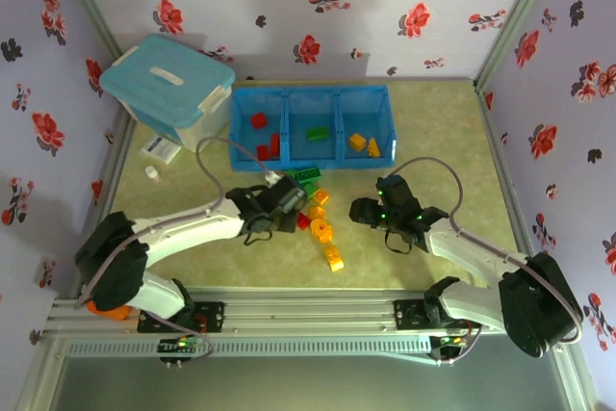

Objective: Sort the legos into containers by color
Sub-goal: Pick up the lego from the middle-left of the table, then place the lego in the container.

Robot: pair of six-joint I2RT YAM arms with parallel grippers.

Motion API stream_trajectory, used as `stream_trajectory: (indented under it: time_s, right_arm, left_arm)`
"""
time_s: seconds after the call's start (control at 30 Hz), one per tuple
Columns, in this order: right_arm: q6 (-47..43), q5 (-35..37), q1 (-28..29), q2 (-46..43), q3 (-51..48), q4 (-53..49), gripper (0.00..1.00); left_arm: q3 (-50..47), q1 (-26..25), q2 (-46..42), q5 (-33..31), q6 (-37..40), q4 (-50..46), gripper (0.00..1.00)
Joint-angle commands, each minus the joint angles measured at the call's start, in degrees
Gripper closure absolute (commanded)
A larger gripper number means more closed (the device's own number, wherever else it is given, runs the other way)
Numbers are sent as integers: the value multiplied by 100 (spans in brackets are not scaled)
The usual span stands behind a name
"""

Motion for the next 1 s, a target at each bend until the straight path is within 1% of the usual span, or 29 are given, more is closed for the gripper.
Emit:
stream_trajectory:
  time_s: [0.0,0.2,0.3,0.4,0.67,0.83,0.97]
  right_arm:
    - [154,80,53,-118,-53,55,34]
    - [184,85,107,-157,-62,14,34]
    - [186,117,131,-219,-88,-23,34]
    - [206,139,141,-314,-146,-33,34]
    - [196,103,159,-386,-183,-107,34]
    - [204,155,166,-542,-254,-164,34]
    - [212,148,168,-601,-265,-195,34]
  left_arm:
    - [256,580,-327,-223,548,-283,79]
    - [719,1710,-359,29,1087,-137,78]
    - [1038,2145,-132,283,1316,-81,78]
    - [1457,2437,250,414,1550,-93,78]
    - [2495,2961,1505,630,1855,-183,78]
    - [3078,3099,2131,654,2007,-306,75]
    - [3520,3116,2568,661,2099,-494,73]
